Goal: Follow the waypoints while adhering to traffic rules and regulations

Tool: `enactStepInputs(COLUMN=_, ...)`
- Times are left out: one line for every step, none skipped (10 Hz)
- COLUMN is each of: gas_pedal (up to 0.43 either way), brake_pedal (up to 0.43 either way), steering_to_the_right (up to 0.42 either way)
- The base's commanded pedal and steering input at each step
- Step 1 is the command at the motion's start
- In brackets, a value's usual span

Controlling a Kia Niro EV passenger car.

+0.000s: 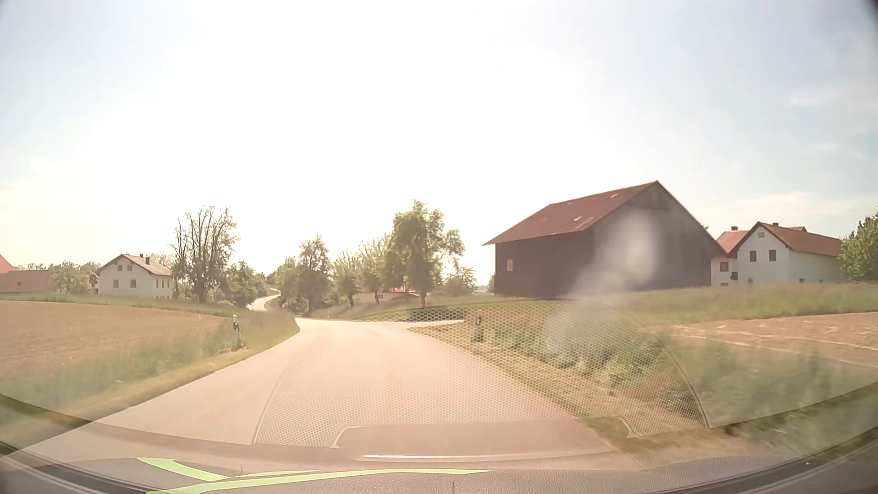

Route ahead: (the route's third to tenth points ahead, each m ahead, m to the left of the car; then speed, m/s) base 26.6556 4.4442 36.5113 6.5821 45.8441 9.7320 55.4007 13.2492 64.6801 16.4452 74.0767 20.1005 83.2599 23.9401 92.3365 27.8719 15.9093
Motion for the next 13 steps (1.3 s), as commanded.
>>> enactStepInputs(gas_pedal=0.331, brake_pedal=0.0, steering_to_the_right=-0.059)
enactStepInputs(gas_pedal=0.331, brake_pedal=0.0, steering_to_the_right=-0.058)
enactStepInputs(gas_pedal=0.331, brake_pedal=0.0, steering_to_the_right=-0.057)
enactStepInputs(gas_pedal=0.319, brake_pedal=0.0, steering_to_the_right=-0.054)
enactStepInputs(gas_pedal=0.319, brake_pedal=0.0, steering_to_the_right=-0.049)
enactStepInputs(gas_pedal=0.319, brake_pedal=0.0, steering_to_the_right=-0.046)
enactStepInputs(gas_pedal=0.319, brake_pedal=0.0, steering_to_the_right=-0.045)
enactStepInputs(gas_pedal=0.311, brake_pedal=0.0, steering_to_the_right=-0.044)
enactStepInputs(gas_pedal=0.311, brake_pedal=0.0, steering_to_the_right=-0.041)
enactStepInputs(gas_pedal=0.299, brake_pedal=0.0, steering_to_the_right=-0.038)
enactStepInputs(gas_pedal=0.287, brake_pedal=0.0, steering_to_the_right=-0.036)
enactStepInputs(gas_pedal=0.287, brake_pedal=0.0, steering_to_the_right=-0.036)
enactStepInputs(gas_pedal=0.287, brake_pedal=0.0, steering_to_the_right=-0.036)
